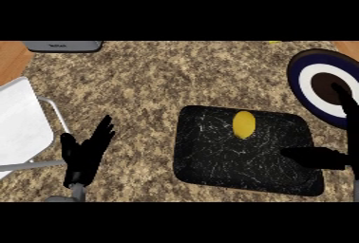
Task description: Pick the lemon from the tray and place it in the plate
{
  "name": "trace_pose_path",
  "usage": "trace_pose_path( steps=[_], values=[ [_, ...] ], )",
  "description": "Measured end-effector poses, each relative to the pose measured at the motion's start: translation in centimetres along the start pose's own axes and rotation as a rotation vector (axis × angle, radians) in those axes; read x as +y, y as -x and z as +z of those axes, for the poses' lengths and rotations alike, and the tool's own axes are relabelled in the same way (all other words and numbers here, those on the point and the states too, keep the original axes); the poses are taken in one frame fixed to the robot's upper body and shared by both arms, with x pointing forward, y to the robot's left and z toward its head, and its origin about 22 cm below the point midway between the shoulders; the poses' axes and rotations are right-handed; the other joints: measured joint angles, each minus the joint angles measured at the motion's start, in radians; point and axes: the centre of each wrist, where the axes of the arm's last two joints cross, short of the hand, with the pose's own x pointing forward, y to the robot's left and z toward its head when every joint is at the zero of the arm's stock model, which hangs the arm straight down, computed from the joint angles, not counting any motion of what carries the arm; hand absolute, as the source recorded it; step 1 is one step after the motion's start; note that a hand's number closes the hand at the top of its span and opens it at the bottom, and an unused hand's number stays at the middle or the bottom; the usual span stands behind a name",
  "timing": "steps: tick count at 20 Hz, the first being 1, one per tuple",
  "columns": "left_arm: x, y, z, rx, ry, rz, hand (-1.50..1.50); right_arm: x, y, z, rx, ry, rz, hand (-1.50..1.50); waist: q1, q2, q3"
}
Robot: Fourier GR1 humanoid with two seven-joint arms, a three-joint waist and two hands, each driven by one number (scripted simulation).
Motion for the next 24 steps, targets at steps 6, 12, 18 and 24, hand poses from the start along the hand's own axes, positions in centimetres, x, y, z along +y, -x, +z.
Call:
trace_pose_path(
  steps=[6,12,18,24],
  values=[
    [-0.1,0.3,0.0,-0.002,-0.001,0.003,0.00,3.4,-3.4,-0.9,0.028,-0.047,0.064,-1.50,-0.001,0.000,0.002],
    [0.1,0.3,0.0,0.001,-0.004,0.005,0.00,6.1,-4.1,-1.4,0.074,-0.097,0.093,-1.50,-0.006,-0.001,0.002],
    [-0.1,0.3,0.1,-0.001,-0.010,0.001,0.00,8.5,-5.2,-1.5,0.095,-0.155,0.072,-1.50,-0.007,-0.001,0.003],
    [-0.2,0.3,-0.3,0.005,-0.011,-0.002,0.00,10.9,-5.2,-0.8,0.116,-0.161,0.112,-1.50,-0.008,-0.002,0.005]
  ],
)
